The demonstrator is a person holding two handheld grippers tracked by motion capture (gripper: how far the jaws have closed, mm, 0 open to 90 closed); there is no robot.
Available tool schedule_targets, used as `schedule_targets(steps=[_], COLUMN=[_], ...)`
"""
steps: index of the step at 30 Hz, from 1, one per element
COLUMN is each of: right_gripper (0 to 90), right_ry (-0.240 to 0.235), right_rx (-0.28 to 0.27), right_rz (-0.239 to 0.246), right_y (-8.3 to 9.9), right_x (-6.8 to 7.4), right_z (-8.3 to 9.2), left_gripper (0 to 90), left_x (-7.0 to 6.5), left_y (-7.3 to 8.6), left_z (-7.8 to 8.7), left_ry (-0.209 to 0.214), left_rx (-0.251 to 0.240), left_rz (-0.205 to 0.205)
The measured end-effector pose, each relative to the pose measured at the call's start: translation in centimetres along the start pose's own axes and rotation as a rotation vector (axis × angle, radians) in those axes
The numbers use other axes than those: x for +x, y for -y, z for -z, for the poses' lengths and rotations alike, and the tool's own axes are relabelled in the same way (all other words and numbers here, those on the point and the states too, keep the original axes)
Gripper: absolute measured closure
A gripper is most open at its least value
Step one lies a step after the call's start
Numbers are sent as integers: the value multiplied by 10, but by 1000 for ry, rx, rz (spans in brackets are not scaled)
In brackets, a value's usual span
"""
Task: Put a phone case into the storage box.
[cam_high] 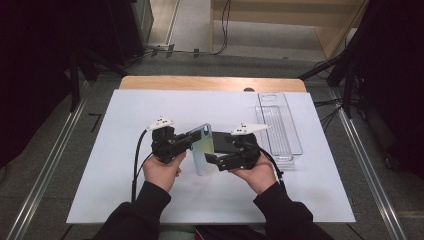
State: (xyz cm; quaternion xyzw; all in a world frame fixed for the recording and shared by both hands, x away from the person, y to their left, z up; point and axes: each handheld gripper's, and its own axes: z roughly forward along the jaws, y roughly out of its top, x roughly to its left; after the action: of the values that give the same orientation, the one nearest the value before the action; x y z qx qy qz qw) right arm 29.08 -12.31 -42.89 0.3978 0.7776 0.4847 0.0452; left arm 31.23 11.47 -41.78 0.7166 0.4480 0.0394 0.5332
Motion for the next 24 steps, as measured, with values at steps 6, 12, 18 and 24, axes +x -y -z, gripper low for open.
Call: schedule_targets(steps=[6,12,18,24], right_gripper=[0,0,0,0], right_ry=[14,29,41,45], right_rx=[15,9,23,37], right_rz=[-18,-29,-43,-55], right_y=[-2,-4,-4,-2], right_x=[2,3,4,5], right_z=[-8,-13,-20,-28], left_gripper=[808,808,807,807], left_x=[-4,-7,-12,-18], left_y=[2,4,7,7], left_z=[1,1,-2,-4], left_ry=[8,12,21,24], left_rx=[5,12,36,41], left_rz=[2,8,-2,0])
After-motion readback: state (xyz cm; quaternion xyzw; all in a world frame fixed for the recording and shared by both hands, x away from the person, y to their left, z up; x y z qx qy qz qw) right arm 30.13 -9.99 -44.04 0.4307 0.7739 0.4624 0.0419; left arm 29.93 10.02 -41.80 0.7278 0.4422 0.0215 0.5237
